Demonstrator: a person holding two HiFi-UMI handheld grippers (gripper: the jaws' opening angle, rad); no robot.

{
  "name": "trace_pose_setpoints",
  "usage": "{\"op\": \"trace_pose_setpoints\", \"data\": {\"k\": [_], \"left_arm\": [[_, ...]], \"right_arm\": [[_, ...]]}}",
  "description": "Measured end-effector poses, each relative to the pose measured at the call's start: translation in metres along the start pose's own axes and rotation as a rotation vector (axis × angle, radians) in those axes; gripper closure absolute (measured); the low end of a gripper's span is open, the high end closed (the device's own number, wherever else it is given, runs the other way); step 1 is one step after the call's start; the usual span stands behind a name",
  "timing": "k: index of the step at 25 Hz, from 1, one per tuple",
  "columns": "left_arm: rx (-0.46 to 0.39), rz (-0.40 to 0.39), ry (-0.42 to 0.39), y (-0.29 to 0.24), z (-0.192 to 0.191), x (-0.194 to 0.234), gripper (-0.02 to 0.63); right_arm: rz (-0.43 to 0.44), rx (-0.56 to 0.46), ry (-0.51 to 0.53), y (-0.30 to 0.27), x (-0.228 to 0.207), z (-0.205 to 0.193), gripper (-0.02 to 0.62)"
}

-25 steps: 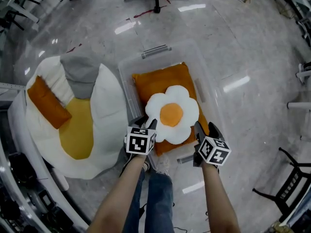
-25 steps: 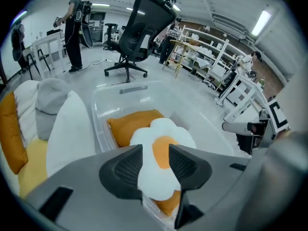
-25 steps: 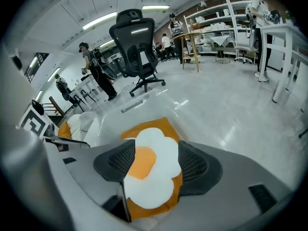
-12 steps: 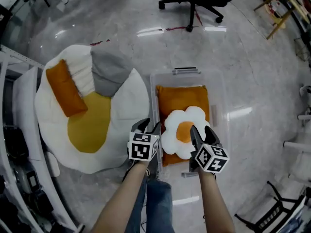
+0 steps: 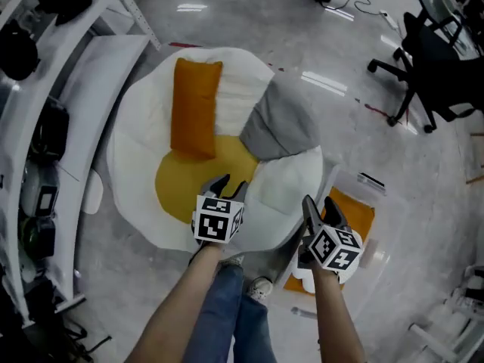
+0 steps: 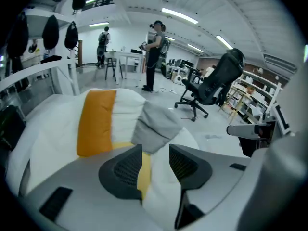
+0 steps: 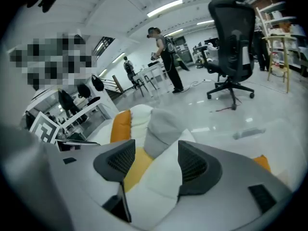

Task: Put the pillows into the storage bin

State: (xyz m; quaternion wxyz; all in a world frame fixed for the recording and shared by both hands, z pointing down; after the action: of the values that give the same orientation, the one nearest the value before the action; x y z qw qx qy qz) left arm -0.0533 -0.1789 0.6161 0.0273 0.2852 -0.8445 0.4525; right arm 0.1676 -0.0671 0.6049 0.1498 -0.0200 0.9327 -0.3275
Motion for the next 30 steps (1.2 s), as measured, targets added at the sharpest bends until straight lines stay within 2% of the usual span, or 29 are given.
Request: {"op": "trace_pose_setpoints", "data": {"k": [6, 11, 17, 22, 25, 30], "left_arm": [[-0.056, 0.135, 0.096, 0.026, 0.028, 0.138, 0.425], [-0.063, 0.169, 0.131, 0.016, 0.045, 0.213, 0.422], [-0.069, 0.150, 0.140, -0.023, 0.065, 0.270, 0.394], [-0.102, 0.106, 0.172, -0.066, 0.078, 0.310, 0.352], [-0.108, 0.063, 0.148, -0.095, 0.082, 0.326, 0.321], [-0.068, 0.033, 0.108, -0.132, 0.083, 0.350, 0.287]], "right_arm": [[0.147, 0.030, 0.093, -0.099, 0.106, 0.033, 0.334], [0.227, 0.052, 0.146, -0.171, 0.169, 0.047, 0.334], [0.278, 0.066, 0.189, -0.250, 0.212, 0.058, 0.334], [0.322, 0.079, 0.215, -0.308, 0.232, 0.051, 0.334], [0.353, 0.086, 0.212, -0.340, 0.240, 0.039, 0.334], [0.433, 0.106, 0.252, -0.382, 0.254, 0.016, 0.316]]}}
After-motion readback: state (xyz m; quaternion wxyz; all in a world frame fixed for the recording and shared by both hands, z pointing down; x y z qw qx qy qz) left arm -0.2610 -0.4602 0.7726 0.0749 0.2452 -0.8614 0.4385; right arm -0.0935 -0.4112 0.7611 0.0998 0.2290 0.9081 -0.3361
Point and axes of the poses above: the fingertips, and each gripper's own axes: y backward along the fingers, x to its left, z out of its top, the point moved 5 cm from there along y, backward along the fingers, and after that the axes turned 11 degrees about y, right-handed, at the moved point
